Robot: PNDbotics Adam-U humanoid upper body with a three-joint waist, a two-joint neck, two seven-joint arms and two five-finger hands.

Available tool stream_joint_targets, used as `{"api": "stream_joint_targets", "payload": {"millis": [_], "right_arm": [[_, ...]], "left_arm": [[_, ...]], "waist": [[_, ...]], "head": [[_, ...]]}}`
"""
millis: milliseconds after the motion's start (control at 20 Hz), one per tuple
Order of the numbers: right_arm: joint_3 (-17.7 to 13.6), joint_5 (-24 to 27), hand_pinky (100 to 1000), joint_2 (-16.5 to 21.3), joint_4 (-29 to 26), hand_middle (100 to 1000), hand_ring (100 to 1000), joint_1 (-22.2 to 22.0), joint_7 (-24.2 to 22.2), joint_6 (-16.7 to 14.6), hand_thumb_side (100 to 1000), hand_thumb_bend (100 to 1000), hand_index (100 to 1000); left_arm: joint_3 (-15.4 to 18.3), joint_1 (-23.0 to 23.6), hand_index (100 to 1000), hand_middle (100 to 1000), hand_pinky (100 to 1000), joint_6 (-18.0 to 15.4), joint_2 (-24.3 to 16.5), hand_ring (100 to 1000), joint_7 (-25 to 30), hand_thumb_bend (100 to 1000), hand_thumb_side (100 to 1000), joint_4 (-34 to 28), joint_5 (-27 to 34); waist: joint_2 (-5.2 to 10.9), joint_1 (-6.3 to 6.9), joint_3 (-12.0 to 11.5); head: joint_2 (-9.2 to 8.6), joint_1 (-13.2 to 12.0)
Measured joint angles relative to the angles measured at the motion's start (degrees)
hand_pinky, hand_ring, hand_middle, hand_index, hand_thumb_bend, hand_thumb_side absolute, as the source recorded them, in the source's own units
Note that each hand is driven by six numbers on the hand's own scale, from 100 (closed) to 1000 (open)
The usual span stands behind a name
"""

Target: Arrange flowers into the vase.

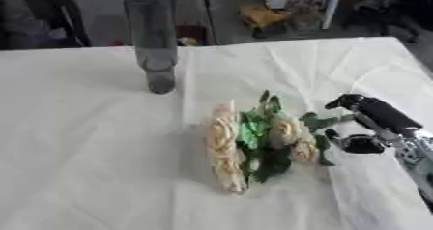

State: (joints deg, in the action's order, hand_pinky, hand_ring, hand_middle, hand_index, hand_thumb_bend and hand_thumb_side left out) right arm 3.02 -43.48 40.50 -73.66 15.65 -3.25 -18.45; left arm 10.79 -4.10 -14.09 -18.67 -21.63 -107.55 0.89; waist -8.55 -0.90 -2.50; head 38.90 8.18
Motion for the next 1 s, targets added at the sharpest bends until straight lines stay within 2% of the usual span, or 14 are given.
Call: {"api": "stream_joint_targets", "payload": {"millis": [1000], "right_arm": [[1.64, -2.98, 762, -0.99, 4.62, 741, 818, 3.47, 0.4, -1.53, 239, 340, 816]], "left_arm": [[-0.31, -0.02, 814, 620, 683, -0.04, 0.0, 645, 0.36, 367, 154, 0.0, 0.05]], "waist": [[0.0, 0.13, -0.63]], "head": [[0.01, 0.49]]}}
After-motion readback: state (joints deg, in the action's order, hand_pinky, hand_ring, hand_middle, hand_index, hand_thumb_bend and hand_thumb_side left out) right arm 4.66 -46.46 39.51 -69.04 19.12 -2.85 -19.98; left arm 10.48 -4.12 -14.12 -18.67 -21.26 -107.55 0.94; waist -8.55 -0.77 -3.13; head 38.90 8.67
